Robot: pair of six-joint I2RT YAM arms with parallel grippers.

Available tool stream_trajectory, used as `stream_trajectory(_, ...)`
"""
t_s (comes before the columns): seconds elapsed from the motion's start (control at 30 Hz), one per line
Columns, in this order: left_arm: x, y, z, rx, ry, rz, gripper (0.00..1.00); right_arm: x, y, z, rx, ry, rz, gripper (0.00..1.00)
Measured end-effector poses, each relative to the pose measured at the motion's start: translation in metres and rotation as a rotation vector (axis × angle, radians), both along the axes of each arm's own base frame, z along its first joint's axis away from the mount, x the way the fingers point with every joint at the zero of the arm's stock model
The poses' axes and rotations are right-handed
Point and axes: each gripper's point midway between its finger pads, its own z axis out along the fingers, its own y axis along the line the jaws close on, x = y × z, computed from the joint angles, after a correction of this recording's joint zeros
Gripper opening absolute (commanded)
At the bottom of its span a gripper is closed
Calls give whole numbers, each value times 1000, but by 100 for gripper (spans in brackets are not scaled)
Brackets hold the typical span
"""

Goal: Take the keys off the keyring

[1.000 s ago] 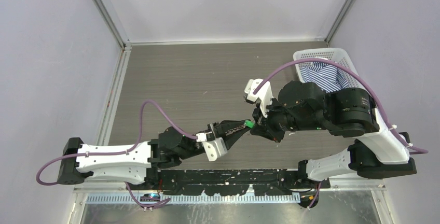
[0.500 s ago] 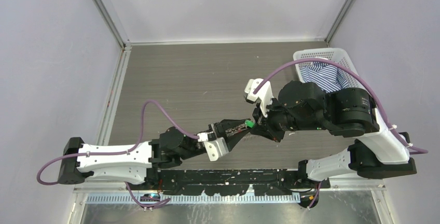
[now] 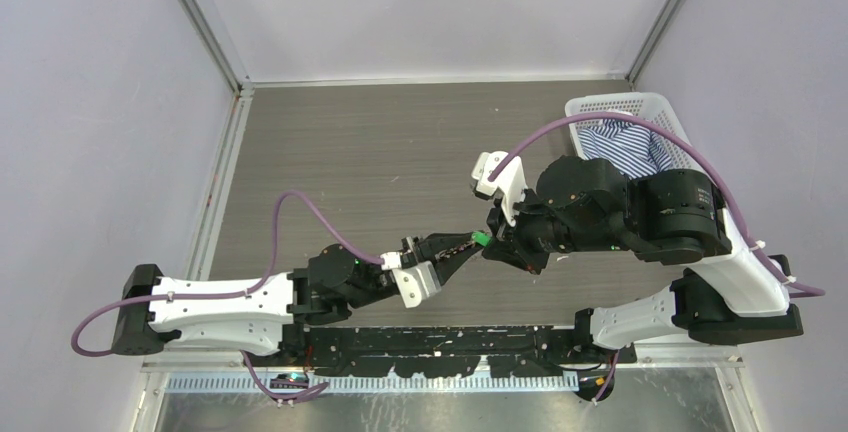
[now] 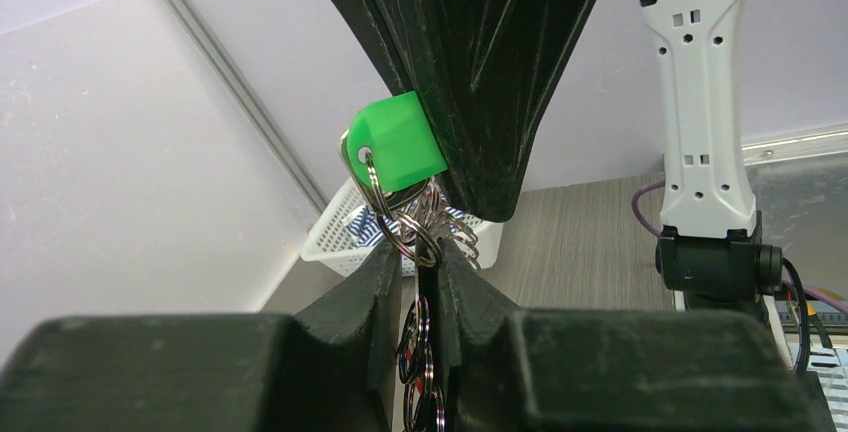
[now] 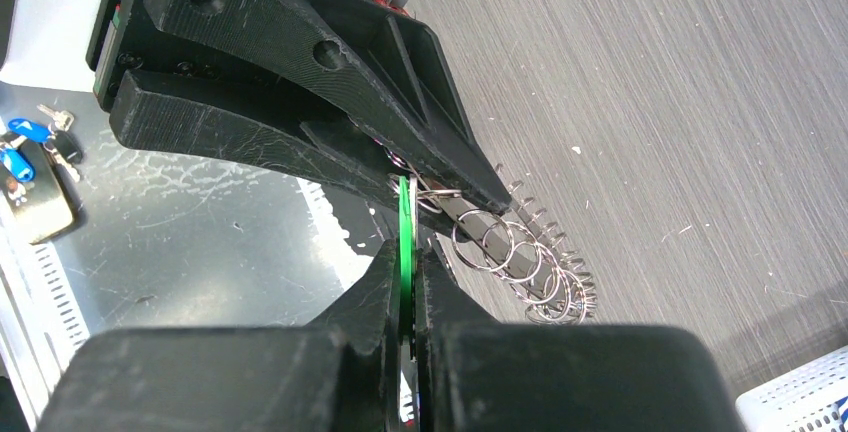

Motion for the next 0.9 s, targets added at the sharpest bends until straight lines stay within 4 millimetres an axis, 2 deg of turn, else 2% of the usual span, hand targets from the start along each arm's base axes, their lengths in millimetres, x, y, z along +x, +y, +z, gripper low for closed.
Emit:
stream_trajectory(0.2,2,1,0,-4,7,12,1,1,0,0,1,-3,-4,1)
stream_trajectory(0.9,28,3,-1,-8,-62,172,1,33,-14,-3,-20,-119,-173,1)
